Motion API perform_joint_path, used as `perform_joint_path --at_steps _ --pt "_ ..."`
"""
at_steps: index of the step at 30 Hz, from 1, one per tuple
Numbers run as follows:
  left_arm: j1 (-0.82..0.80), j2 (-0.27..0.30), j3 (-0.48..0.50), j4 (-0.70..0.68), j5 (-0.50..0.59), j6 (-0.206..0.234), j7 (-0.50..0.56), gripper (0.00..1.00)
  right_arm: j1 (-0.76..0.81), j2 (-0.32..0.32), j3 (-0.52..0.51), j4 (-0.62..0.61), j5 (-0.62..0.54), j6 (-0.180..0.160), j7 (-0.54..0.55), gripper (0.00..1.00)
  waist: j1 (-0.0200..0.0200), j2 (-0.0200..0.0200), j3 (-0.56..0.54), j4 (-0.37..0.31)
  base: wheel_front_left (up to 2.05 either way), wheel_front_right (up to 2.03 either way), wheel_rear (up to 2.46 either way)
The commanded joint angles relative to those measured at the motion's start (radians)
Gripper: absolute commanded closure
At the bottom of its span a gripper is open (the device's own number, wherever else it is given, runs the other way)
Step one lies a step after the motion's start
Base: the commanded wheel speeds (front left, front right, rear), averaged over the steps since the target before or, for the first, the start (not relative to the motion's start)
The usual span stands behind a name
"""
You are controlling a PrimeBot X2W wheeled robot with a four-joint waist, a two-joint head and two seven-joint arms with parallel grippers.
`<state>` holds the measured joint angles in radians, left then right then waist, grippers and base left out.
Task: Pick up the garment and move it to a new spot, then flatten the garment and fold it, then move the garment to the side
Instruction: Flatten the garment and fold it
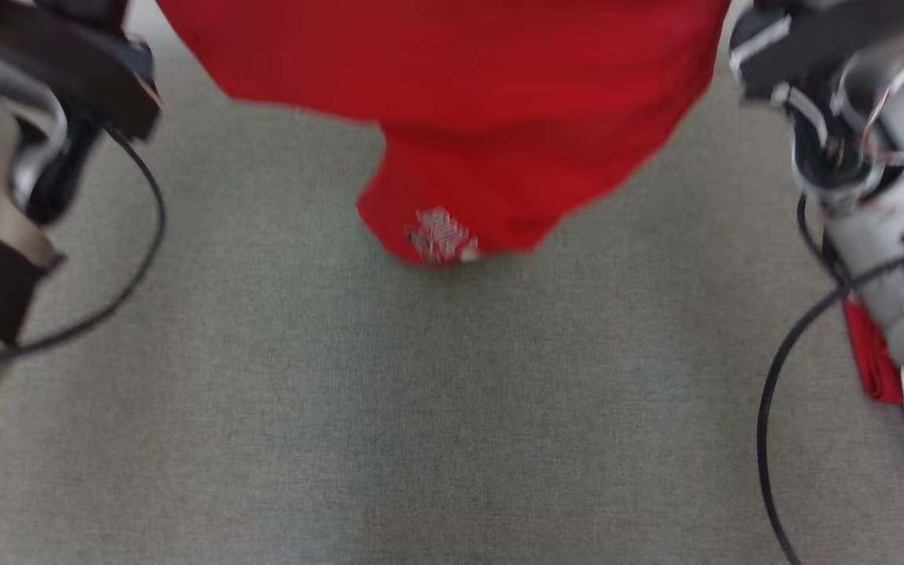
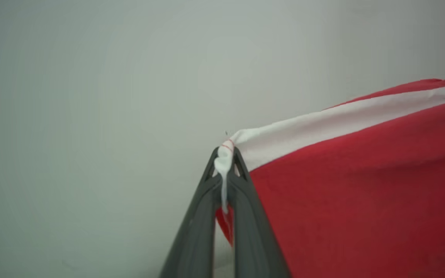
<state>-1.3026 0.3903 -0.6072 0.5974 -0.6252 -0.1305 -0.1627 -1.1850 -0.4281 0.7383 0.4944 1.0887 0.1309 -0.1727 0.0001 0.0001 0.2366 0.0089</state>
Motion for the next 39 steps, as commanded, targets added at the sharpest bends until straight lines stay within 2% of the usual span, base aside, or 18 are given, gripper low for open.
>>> perform_joint_path --at_steps 1,6,11,16,21,24,30,33,35,39 --pt "-0.054 0.014 -0.012 0.024 0.025 0.000 0.006 1.00 -0.064 0.004 0.003 0.019 -0.001 -0.001 0.007 1.00 -0.0001 -0.0001 0.087 0.004 0.00 0.00 0.00" --pt "-0.251 0.001 -0.026 0.095 0.100 0.022 -0.033 1.00 -0.289 0.018 0.003 0.127 -0.040 -0.001 -0.011 1.00 -0.0001 -0.0001 0.212 0.020 0.00 0.00 0.00" --pt "-0.425 -0.010 -0.017 0.140 0.187 0.092 -0.090 1.00 -0.471 0.039 0.002 0.233 -0.103 -0.001 -0.065 1.00 -0.0001 -0.0001 0.294 0.039 0.00 0.00 0.00" --pt "-0.478 -0.018 -0.010 0.116 0.249 0.107 -0.102 1.00 -0.518 0.053 -0.007 0.291 -0.119 -0.001 -0.085 1.00 -0.0001 -0.0001 0.339 0.046 0.00 0.00 0.00" --pt "-0.347 -0.039 0.057 0.038 0.236 0.088 -0.103 1.00 -0.428 0.026 0.038 0.288 -0.070 -0.001 -0.091 1.00 -0.0001 -0.0001 0.365 0.050 0.00 0.00 0.00" --pt "-0.235 -0.052 0.092 0.005 0.229 0.056 -0.103 1.00 -0.335 -0.011 0.095 0.246 0.003 -0.001 -0.064 1.00 -0.0001 -0.0001 0.355 0.045 0.00 0.00 0.00" --pt "-0.013 -0.087 0.147 -0.031 0.185 0.012 -0.103 1.00 -0.133 -0.113 0.169 0.089 0.217 -0.001 0.018 1.00 -0.0001 -0.0001 0.344 0.038 0.00 0.00 0.00" --pt "0.096 -0.098 0.145 -0.034 0.123 0.003 -0.103 1.00 -0.037 -0.164 0.179 -0.011 0.342 -0.001 0.048 1.00 -0.0001 -0.0001 0.314 0.028 0.00 0.00 0.00" --pt "0.168 -0.088 0.108 -0.053 0.073 0.001 -0.103 1.00 0.032 -0.193 0.191 -0.074 0.399 -0.001 0.073 1.00 -0.0001 -0.0001 0.294 0.020 0.00 0.00 0.00" --pt "0.310 -0.062 0.101 -0.103 -0.018 0.001 -0.103 1.00 0.145 -0.230 0.213 -0.177 0.467 0.000 0.084 1.00 -0.0001 -0.0001 0.243 0.010 0.00 0.00 0.00"
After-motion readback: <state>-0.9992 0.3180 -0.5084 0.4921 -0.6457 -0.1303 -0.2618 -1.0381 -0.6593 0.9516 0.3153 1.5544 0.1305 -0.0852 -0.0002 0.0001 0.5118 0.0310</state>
